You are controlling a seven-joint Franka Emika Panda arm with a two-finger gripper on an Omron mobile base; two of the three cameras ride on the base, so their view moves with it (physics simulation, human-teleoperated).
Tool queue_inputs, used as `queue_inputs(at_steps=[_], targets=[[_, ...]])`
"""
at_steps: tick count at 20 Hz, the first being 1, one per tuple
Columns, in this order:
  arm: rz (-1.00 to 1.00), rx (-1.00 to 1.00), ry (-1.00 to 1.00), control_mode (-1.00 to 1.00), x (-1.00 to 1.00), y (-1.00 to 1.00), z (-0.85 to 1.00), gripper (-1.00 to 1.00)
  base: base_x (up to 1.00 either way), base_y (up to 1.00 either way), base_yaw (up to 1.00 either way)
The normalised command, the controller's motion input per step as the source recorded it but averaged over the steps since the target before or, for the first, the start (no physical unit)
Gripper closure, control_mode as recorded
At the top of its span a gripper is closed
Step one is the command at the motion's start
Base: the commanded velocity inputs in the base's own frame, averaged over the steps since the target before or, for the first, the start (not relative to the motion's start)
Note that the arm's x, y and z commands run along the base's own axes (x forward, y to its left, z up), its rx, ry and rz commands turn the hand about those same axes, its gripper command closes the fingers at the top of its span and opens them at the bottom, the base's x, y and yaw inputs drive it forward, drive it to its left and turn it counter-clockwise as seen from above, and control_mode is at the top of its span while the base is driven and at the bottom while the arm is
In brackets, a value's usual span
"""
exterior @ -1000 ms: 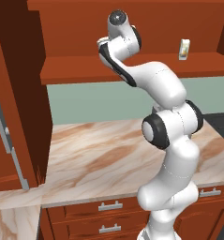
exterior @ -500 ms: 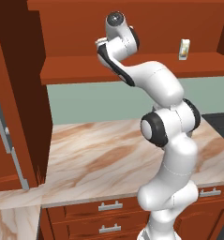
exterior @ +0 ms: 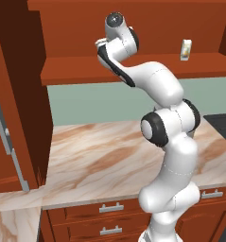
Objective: Sort all alcoholic drinks to one cabinet, and non-alcoholic drinks to the other.
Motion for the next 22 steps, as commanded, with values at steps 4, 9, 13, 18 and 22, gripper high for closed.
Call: queue_inputs(at_steps=[4, 9, 13, 18, 22], targets=[[-0.05, 0.00, 0.00, -1.00, -0.28, -0.05, 0.00, 1.00, 0.00, 0.00, 0.00], [-0.06, 0.00, -0.02, -1.00, -0.46, -0.05, 0.00, 1.00, 0.00, 0.00, 0.00], [-0.05, 0.00, -0.08, -1.00, -0.72, -0.03, 0.00, 1.00, 0.00, 0.00, 0.00], [-0.02, 0.00, -0.14, -1.00, -0.90, 0.01, -0.05, -1.00, 0.00, 0.00, 0.00], [-0.02, 0.00, -0.08, -1.00, -0.74, 0.00, -0.01, -1.00, 0.00, 0.00, 0.00]])
